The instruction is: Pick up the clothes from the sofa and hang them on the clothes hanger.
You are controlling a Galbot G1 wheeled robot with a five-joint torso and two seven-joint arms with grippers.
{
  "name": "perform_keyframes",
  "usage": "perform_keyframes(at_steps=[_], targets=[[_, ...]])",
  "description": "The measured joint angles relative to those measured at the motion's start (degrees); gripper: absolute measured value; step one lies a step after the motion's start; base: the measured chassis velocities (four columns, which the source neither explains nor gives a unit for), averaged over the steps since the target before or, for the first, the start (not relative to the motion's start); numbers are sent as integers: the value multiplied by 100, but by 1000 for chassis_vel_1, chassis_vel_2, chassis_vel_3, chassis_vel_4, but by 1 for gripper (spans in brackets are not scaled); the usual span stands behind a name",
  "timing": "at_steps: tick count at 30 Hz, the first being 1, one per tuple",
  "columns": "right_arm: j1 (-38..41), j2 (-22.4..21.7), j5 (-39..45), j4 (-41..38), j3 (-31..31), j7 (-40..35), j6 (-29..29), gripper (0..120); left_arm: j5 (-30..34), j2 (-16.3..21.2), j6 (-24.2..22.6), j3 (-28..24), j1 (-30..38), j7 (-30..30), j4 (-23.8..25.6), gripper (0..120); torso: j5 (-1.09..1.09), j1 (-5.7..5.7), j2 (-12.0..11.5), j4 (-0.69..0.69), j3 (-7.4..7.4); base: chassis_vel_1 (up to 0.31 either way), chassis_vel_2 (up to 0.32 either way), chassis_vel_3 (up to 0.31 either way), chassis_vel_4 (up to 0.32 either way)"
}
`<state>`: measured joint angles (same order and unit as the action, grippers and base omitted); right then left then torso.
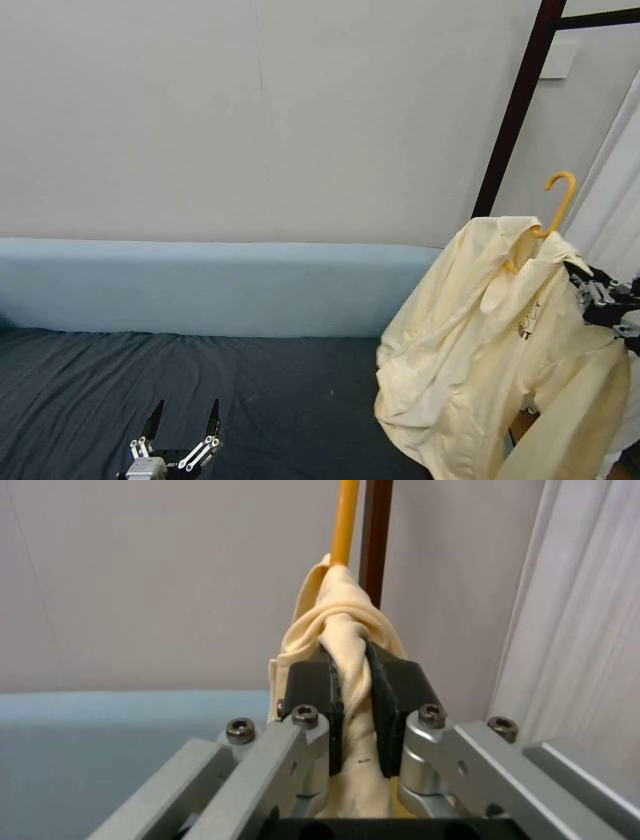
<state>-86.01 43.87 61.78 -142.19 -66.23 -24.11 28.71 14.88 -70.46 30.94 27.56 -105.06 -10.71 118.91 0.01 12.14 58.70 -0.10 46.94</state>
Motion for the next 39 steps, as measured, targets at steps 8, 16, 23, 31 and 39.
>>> perform_keyframes(at_steps=[8, 16, 23, 31, 39], targets=[[648, -406, 218, 456, -101, -264, -67, 8, 12, 12, -5, -3, 13, 0, -7, 100, 0, 0, 0, 2, 0, 0, 0, 0, 0], [1650, -1154, -156, 1828, 166, -149, -223, 8, 22, 19, -12, -8, 22, 3, -12, 100, 0, 1, -1, 1, 0, 0, 0, 0, 0], [1929, -1401, -1434, 2947, 572, 480, -1036, 8, 26, 20, -16, -9, 24, 4, -15, 100, 0, 1, -1, 2, 1, 0, 0, 0, 0], [2843, -1378, -2511, 4144, 1937, 1012, -1928, 8, 30, 23, -18, -9, 26, 7, -16, 100, 0, 0, -1, 0, 0, 0, 0, 0, 0], [4574, -1211, -3032, 4828, 3285, 1104, -2107, 8, 32, 25, -19, -10, 27, 8, -16, 100, -4, 1, -1, 2, 0, 0, 0, 0, 0]])
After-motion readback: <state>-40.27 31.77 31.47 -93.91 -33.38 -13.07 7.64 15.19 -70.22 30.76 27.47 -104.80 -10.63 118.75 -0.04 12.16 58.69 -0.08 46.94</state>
